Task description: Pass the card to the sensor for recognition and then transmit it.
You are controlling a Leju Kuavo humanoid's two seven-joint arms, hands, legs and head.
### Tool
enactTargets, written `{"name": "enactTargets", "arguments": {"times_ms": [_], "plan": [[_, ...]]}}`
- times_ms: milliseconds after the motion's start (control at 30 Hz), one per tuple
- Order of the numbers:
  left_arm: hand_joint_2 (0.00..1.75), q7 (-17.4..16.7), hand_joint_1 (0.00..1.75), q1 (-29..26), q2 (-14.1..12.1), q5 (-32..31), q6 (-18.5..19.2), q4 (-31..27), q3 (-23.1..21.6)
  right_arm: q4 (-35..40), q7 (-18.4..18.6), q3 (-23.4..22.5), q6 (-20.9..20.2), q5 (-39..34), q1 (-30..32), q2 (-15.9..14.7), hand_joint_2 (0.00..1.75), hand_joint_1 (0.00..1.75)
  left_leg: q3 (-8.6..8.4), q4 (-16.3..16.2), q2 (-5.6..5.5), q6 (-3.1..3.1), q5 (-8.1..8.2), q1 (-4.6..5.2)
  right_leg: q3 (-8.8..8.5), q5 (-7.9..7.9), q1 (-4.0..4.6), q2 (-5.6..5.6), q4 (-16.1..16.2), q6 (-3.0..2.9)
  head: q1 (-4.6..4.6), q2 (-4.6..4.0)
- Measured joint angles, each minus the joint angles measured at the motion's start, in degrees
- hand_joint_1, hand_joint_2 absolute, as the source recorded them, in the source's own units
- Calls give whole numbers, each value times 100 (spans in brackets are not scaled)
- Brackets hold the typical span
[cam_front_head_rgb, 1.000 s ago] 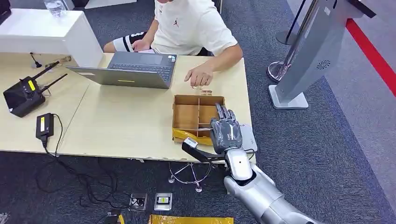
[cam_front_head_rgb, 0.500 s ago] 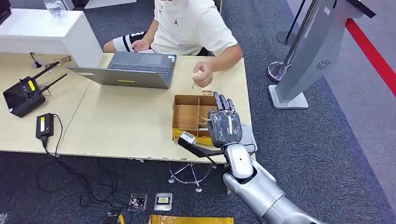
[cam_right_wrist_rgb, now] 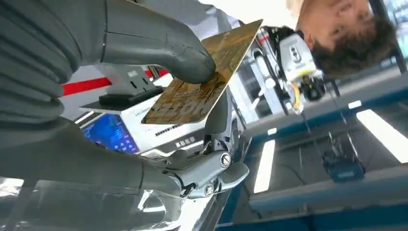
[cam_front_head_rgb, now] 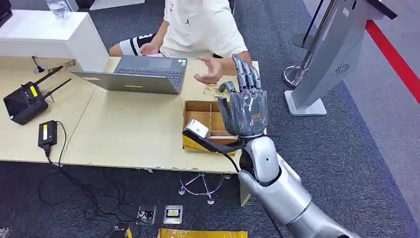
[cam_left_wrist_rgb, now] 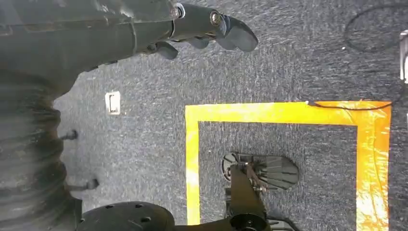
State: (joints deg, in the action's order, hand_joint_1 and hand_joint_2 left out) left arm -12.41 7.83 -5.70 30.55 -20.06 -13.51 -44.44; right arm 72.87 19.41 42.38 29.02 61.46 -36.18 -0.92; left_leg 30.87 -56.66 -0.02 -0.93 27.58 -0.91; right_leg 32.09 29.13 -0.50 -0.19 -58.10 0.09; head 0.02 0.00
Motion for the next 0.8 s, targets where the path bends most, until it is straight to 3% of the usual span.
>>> {"name": "enactTargets", "arguments": {"times_ms": [167, 333, 567, 767, 800], "plan": [[175, -66, 0, 117, 11, -127, 87, -15, -74, -700, 0, 24, -605, -32, -535, 33, 175, 175, 3, 0, -3, 2, -6, 0, -1, -7, 0, -5, 0, 0, -2, 0], [175, -125, 0, 198, 13, -212, 124, -28, -140, -1678, 164, 76, -906, 136, -927, 85, 175, 175, 3, 0, -5, 3, -10, 1, 0, -8, 0, -7, -1, 0, -4, 0], [175, -138, 0, 226, 13, -448, 301, -28, -264, -2539, 347, 92, -1000, 376, -1177, 74, 175, 175, 4, -1, -4, 3, -10, 1, 3, -8, -1, -6, 0, 0, -2, 0], [175, -184, 0, 242, 9, -627, 422, -28, -398, -2826, 437, 83, -996, 564, -1187, 35, 175, 175, 3, -1, -3, 3, -10, 1, 3, -8, -1, -4, 0, 0, -2, 0], [175, -186, 0, 243, 7, -644, 433, -28, -418, -2839, 442, 83, -994, 590, -1187, 26, 175, 0, 3, -1, -3, 3, -10, 1, 3, -8, -1, -4, 0, 0, -2, 0]]}}
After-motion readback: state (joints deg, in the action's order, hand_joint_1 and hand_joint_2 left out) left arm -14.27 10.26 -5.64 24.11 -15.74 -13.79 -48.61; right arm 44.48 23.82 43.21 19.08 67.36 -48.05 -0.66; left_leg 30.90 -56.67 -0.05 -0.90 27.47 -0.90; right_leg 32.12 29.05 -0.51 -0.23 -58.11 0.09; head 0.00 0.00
